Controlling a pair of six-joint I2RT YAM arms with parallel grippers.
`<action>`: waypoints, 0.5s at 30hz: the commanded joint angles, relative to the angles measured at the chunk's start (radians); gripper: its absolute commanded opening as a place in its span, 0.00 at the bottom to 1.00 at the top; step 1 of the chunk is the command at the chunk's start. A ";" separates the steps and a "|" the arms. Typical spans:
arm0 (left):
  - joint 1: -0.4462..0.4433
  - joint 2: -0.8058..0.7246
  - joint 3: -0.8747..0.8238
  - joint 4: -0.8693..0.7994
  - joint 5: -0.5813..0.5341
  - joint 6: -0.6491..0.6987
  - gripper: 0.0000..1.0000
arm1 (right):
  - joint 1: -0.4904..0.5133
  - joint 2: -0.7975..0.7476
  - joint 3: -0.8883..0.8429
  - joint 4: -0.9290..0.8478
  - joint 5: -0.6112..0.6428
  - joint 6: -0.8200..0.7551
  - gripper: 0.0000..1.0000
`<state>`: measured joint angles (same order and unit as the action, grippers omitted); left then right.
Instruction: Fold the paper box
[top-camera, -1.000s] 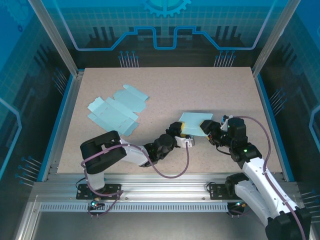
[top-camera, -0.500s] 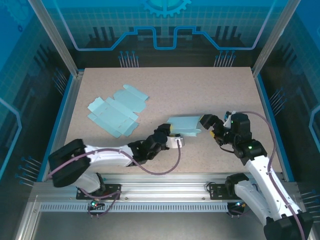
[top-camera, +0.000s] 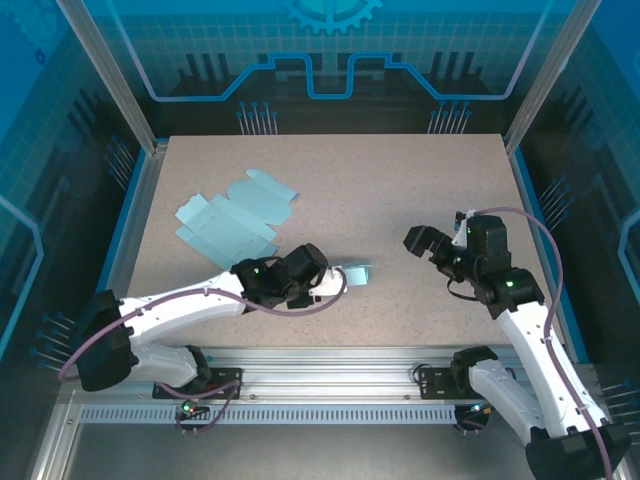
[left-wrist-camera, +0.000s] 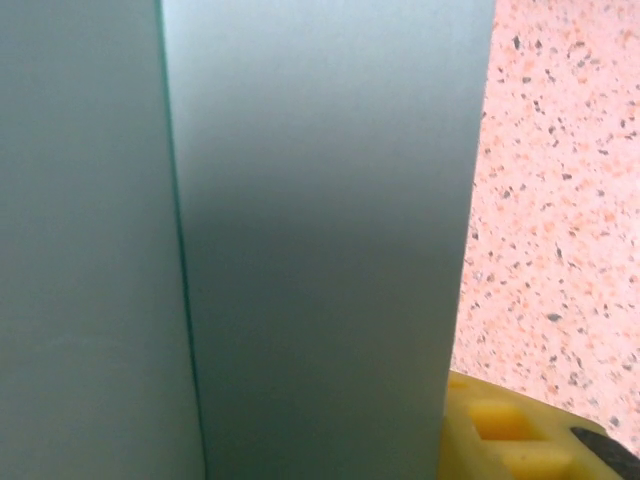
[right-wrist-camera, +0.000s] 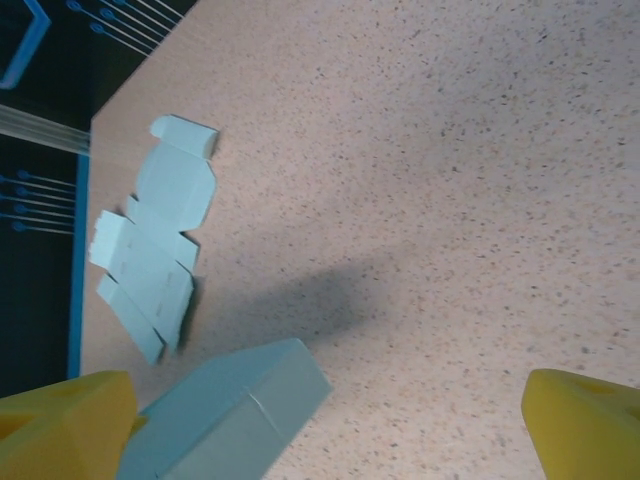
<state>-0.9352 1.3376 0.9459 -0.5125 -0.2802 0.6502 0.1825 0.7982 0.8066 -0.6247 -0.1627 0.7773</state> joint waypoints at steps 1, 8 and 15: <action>0.047 0.060 0.070 -0.091 0.110 -0.020 0.43 | -0.012 0.005 0.028 -0.034 -0.005 -0.111 1.00; 0.143 0.238 0.218 -0.168 0.260 0.065 0.43 | 0.036 -0.005 -0.004 0.049 -0.092 -0.255 1.00; 0.209 0.408 0.378 -0.265 0.334 0.151 0.43 | 0.112 0.040 0.000 0.068 -0.080 -0.379 0.95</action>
<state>-0.7456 1.7073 1.2610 -0.6968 -0.0277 0.7395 0.2600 0.8127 0.8070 -0.5808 -0.2245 0.4915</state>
